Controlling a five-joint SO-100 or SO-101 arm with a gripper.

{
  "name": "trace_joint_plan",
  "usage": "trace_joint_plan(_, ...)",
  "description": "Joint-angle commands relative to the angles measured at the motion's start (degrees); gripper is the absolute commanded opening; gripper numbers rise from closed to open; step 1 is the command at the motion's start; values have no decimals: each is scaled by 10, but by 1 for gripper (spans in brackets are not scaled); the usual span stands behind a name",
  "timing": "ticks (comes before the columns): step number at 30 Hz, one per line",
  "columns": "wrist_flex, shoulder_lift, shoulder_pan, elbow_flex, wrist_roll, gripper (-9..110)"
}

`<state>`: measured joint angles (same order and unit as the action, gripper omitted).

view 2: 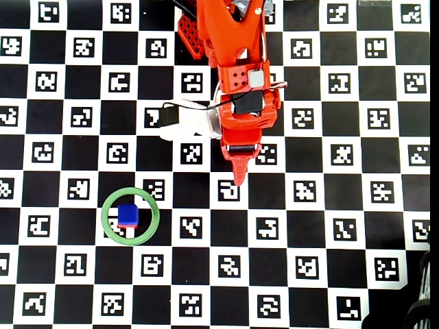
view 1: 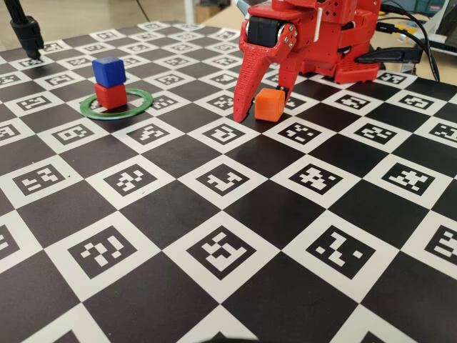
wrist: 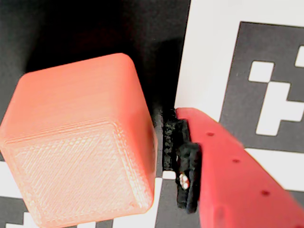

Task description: Grab the red cube then put it in the green circle then put the blue cube on top and finally the orange cube on top

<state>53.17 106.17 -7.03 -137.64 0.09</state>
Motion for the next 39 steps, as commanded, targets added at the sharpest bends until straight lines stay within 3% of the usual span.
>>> trace_joint_plan(1,3,5,4,11,-26,47)
trace_joint_plan(25,4,6,17,11,-131,44)
trace_joint_plan(39,-4,4,18,4,-134,14)
